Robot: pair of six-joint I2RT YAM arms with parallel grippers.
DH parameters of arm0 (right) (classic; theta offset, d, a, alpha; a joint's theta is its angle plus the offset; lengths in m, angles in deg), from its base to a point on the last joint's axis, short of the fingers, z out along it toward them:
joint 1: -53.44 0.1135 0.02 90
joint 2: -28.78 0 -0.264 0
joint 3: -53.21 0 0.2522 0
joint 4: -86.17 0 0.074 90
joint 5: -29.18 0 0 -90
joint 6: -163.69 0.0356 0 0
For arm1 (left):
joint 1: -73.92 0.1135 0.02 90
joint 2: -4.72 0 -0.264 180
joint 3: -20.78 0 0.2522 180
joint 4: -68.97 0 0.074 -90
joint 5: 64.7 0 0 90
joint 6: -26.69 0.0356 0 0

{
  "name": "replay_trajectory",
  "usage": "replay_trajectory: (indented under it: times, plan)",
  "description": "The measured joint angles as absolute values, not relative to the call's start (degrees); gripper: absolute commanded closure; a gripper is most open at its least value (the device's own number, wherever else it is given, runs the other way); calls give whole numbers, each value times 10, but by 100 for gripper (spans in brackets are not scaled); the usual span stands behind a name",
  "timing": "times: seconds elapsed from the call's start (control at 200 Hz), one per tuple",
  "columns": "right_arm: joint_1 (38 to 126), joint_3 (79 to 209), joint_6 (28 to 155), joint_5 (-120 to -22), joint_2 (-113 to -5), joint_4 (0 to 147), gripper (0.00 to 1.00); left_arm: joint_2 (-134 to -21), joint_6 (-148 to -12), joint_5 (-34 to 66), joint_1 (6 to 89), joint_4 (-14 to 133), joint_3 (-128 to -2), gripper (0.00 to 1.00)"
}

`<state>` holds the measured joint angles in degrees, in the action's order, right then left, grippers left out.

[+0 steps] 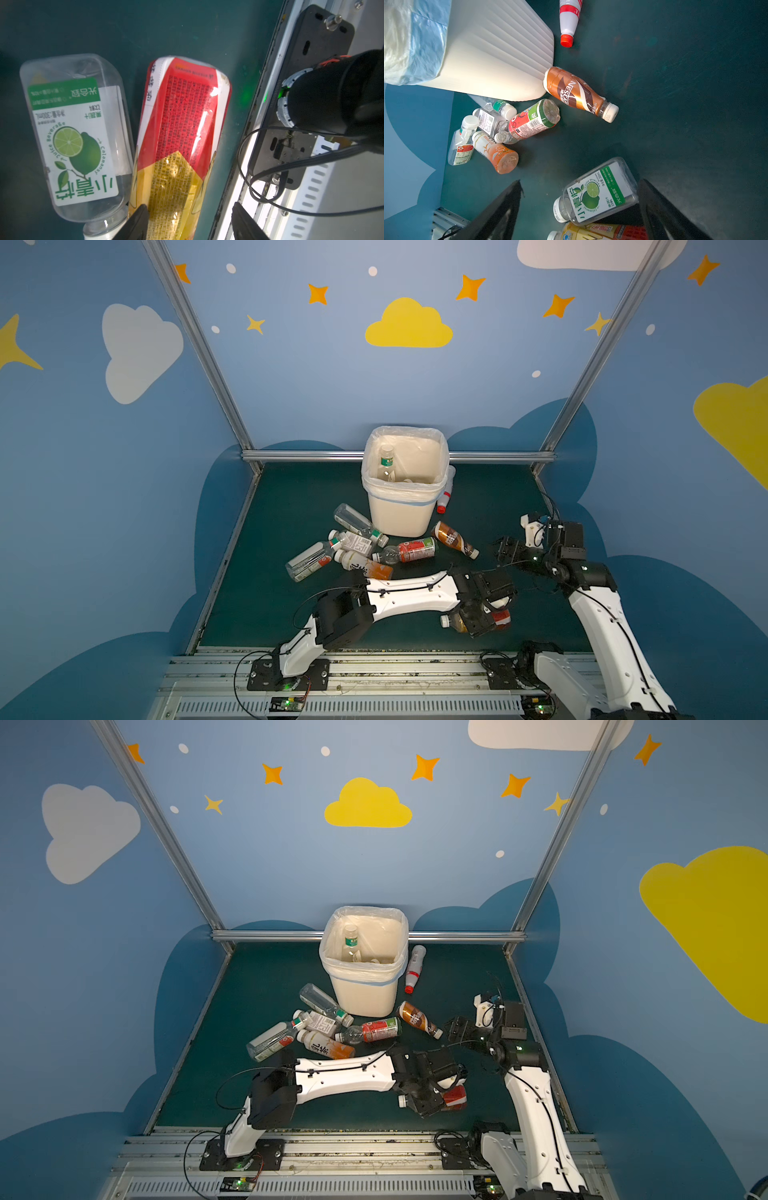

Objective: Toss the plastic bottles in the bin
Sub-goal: 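Close the left gripper on the red-gold bottle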

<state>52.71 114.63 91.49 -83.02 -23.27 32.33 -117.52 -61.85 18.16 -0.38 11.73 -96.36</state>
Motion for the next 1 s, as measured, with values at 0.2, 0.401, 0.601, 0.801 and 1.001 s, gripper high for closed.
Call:
replay_trajectory:
  times: [0.2,0.401,0.601,0.801,1.001]
  plan:
    - [527,1146,915,-831,-234,323,10,-1182,-616,199,-4,118,-969,35]
    - [526,1146,914,-832,-234,323,9,-1182,-615,210,-4,120,-969,35]
    - [524,1146,914,-832,-234,323,8,-1193,-611,211,-4,126,-969,35]
    - [524,1146,913,-832,-234,323,8,-1202,-608,211,-4,130,-969,35]
    - [522,1146,913,-832,-234,323,8,-1204,-607,208,-4,131,-970,34]
